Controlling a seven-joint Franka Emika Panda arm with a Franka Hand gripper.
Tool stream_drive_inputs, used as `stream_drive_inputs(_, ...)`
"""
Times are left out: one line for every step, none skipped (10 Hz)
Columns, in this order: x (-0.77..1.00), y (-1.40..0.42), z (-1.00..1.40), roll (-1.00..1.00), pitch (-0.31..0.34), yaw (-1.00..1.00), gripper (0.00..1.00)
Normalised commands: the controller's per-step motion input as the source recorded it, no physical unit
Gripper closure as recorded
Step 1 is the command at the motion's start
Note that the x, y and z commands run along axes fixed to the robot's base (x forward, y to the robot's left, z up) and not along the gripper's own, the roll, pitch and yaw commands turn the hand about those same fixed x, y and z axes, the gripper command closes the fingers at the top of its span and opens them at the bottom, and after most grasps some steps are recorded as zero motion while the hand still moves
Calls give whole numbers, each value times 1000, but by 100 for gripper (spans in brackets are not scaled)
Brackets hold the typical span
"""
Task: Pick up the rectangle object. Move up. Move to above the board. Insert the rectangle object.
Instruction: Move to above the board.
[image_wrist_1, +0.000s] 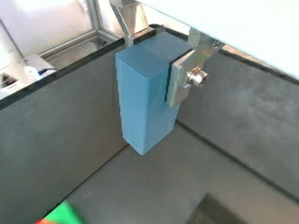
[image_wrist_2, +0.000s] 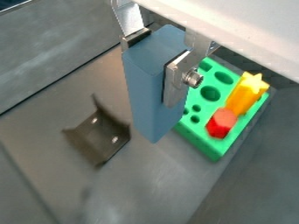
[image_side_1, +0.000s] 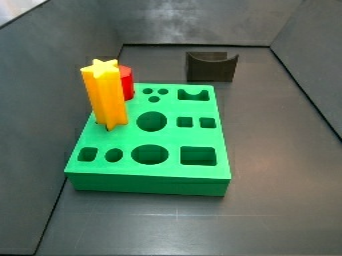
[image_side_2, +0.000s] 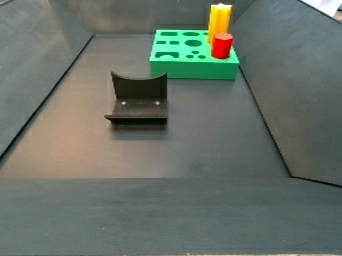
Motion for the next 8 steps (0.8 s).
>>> stream_drive_inputs(158,-1000,32,-27,24,2,100)
stream_drive_inputs(167,-1000,33,-5,37,0,100)
stream_drive_inputs(172,-1000,33,-7,43,6,100)
stream_drive_inputs(183,-1000,33,-9,54,6,100)
stream_drive_inputs(188,-1000,34,-20,60,5,100)
stream_drive_inputs(199,-1000,35,9,70,8,100)
stream_drive_inputs(211,-1000,37,2,80,6,100)
stream_drive_inputs(226,-1000,42,3,93,3,100)
